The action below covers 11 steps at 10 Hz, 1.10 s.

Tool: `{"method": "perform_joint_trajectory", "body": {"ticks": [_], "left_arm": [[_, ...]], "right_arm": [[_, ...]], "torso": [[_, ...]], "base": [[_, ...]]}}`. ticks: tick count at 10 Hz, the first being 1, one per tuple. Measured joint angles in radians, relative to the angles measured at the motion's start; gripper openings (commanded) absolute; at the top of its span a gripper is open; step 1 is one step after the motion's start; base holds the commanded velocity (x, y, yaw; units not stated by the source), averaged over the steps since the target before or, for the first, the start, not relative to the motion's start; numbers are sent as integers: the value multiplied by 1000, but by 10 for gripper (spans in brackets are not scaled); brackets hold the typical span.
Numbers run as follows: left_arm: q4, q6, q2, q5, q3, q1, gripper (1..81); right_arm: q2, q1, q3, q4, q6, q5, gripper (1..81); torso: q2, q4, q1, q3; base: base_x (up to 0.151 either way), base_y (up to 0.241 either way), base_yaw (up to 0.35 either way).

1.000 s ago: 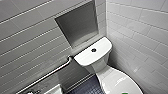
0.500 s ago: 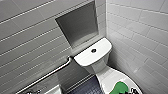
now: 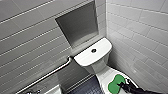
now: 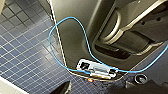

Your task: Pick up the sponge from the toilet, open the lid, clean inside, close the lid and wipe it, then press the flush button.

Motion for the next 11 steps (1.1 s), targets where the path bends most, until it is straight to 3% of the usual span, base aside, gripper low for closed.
{"method": "perform_joint_trajectory", "body": {"ticks": [4,5,6,8,11], "left_arm": [[0,0,33,-5,-67,1,811],[0,0,33,-8,-69,1,811],[0,0,34,-10,-69,1,811],[0,0,36,-10,-69,7,811],[0,0,41,-13,-69,12,811]], "right_arm": [[46,33,-86,104,0,-73,10],[45,30,-91,110,0,-73,10],[39,23,-98,111,0,-69,10],[31,12,-108,123,0,-48,10],[17,-23,-70,195,4,61,10]], "torso": [[0,0,0,0],[0,7,0,0],[0,26,0,0],[0,60,0,0],[0,62,0,0]], "base": [[0,0,0],[0,0,0],[0,0,0],[0,0,0],[0,0,0]]}}
